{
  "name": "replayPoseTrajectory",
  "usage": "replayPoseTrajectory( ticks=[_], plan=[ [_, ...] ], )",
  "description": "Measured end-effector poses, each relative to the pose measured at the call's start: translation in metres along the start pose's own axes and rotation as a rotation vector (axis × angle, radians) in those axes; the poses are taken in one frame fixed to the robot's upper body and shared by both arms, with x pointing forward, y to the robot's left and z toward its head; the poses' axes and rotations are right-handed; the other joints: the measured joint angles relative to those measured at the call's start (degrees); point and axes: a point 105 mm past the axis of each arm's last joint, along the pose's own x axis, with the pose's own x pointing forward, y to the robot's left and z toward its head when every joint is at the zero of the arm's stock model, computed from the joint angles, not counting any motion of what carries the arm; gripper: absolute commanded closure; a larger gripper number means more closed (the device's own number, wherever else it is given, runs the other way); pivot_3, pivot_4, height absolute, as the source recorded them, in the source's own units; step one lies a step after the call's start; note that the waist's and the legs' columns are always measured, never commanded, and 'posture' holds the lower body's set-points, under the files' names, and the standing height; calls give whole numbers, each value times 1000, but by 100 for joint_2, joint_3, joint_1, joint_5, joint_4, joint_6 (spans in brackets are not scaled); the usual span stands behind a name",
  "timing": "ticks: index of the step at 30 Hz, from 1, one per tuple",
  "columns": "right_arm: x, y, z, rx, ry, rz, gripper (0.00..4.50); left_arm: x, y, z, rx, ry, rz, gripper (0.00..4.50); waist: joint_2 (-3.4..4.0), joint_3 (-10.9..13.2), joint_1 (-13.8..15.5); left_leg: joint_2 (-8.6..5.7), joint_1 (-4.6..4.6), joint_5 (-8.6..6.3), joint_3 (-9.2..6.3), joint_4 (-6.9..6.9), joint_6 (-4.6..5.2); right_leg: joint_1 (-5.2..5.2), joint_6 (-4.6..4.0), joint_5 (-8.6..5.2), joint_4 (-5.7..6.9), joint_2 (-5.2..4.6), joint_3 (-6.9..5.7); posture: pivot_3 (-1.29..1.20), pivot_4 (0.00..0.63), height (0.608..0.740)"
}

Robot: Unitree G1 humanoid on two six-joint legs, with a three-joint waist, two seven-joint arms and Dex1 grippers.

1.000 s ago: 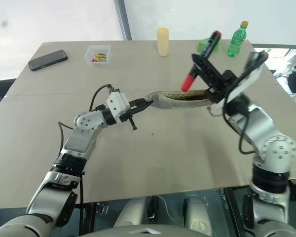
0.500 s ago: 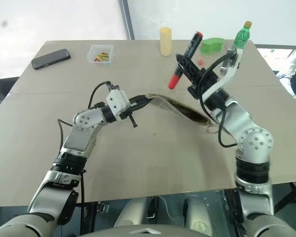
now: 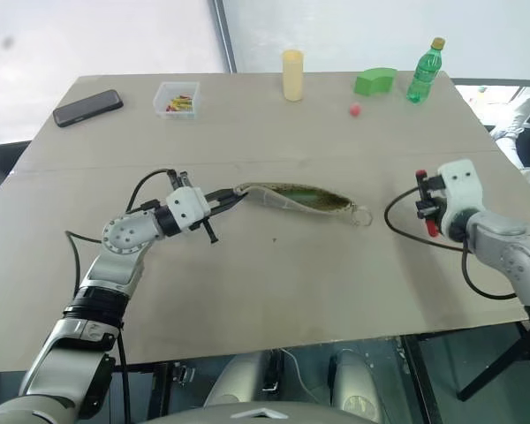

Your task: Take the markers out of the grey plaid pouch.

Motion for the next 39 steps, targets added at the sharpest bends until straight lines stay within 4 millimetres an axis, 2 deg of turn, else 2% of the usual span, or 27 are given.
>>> replayPoseTrajectory(
  ticks=[3, 5, 6, 7, 8, 12, 14, 17, 19, 20, 24, 25, 26, 27, 29, 31, 35, 39],
  plan=[
    [12, -1, -4, -70, 32, 7, 4092, -1, -1, -1, 12, 2, -2, 4500, -4, -2, 1, -2, -1, -1, 6, 0, 1, -2, 1, 1, -5, -2, 4, 0, 150, 736],
    [15, -3, -4, -95, 33, 10, 3079, -2, -1, -1, 17, 2, -3, 4500, -8, -4, 2, -4, -1, -3, 6, 3, 4, 0, 1, 1, -6, -4, 3, 0, 150, 736],
    [18, -3, -5, -97, 36, 16, 2829, -2, -1, -1, 19, 3, -1, 4500, -12, -7, 2, -4, 0, -3, 6, 5, 5, 1, 1, 2, -6, -5, 3, 0, 150, 736],
    [21, -3, -10, -95, 50, 20, 2256, -2, -1, -1, 19, 3, -1, 4500, -11, -6, 5, -4, 0, -3, 6, 5, 5, 0, 1, 2, -6, -6, 3, 0, 150, 736],
    [22, -2, -9, -100, 43, 19, 1880, -4, -2, -3, 16, 8, 0, 4500, -10, -7, 4, -4, 2, -4, 7, 5, 5, 0, 1, 2, -3, -7, 5, 0, 150, 736],
    [16, -5, -8, -131, 24, 9, 31, -6, -6, -6, 4, 16, -2, 4500, -10, -7, 7, 1, 2, -4, -3, 0, 2, -1, 1, 2, -1, -7, 9, 0, 150, 736],
    [10, 1, -7, -140, 4, 40, 31, -6, -6, -5, 3, 13, -2, 4500, -8, -6, 8, 1, -2, -4, -4, -6, 1, -7, 1, 2, -1, -7, 15, 0, 150, 736],
    [-9, 29, -3, -159, -57, 174, 31, -7, -7, -7, -54, 12, 6, 4500, -2, -2, 14, 0, -11, -5, -3, -10, 0, -15, 1, 2, 0, -9, 19, 0, 150, 736],
    [-31, 47, 18, -163, -161, 271, 31, -8, -6, -11, -144, 11, 29, 4500, 1, 0, 13, -1, -13, -5, -3, -7, 1, -15, 2, 2, -1, -10, 21, 0, 150, 736],
    [-47, 55, 35, -159, -239, 315, 31, -8, -6, -12, -201, -1, 45, 4500, 1, 0, 10, -1, -12, -5, -3, -5, 1, -14, 2, 2, -1, -11, 22, 0, 150, 736],
    [-77, 74, 71, -110, -407, 425, 31, -9, -5, -10, -282, -20, 43, 4500, -8, -4, -1, 2, -4, -5, -3, -3, 1, -11, 2, 2, 0, -10, 23, 0, 150, 736],
    [-88, 97, 89, -47, -481, 534, 31, -10, -5, -10, -323, -28, 41, 4500, -10, -5, -18, 8, 0, -5, -3, -4, 0, -11, 0, 2, 1, -9, 24, 0, 150, 736],
    [-93, 114, 97, -18, -511, 603, 31, -10, -5, -8, -355, -47, 38, 4500, -9, -5, -24, 9, 0, -4, -3, -4, -1, -12, -2, 2, 3, -9, 24, 0, 150, 736],
    [-94, 129, 98, -2, -505, 656, 31, -8, -5, -4, -378, -71, 27, 4500, -10, -5, -21, 9, 0, -4, -4, -4, -1, -13, -4, 2, 4, -9, 23, 0, 150, 736],
    [-87, 151, 88, 23, -430, 714, 31, -8, -6, 4, -428, -117, -1, 4500, -11, -6, 14, 5, -8, -4, -5, -5, -1, -15, -14, -3, 3, -16, 21, 0, 150, 736],
    [-78, 162, 75, 47, -353, 719, 31, -11, -8, 14, -481, -169, -32, 4500, -11, -5, 12, -10, -17, -3, -5, -5, -3, -19, -14, -2, -1, -29, 22, 0, 150, 736],
    [-71, 167, 70, 120, -298, 717, 31, -18, -17, 33, -517, -227, -122, 4500, -9, -5, -13, -31, -20, 1, 2, -7, -9, -22, -5, 3, -6, -41, 28, 0, 150, 736],
    [-70, 163, 75, 187, -302, 724, 31, -23, -24, 32, -498, -208, -154, 4500, -8, -4, 4, -32, -16, -3, 2, -7, -1, -21, -6, 2, -1, -38, 23, 0, 150, 736]
  ],
)
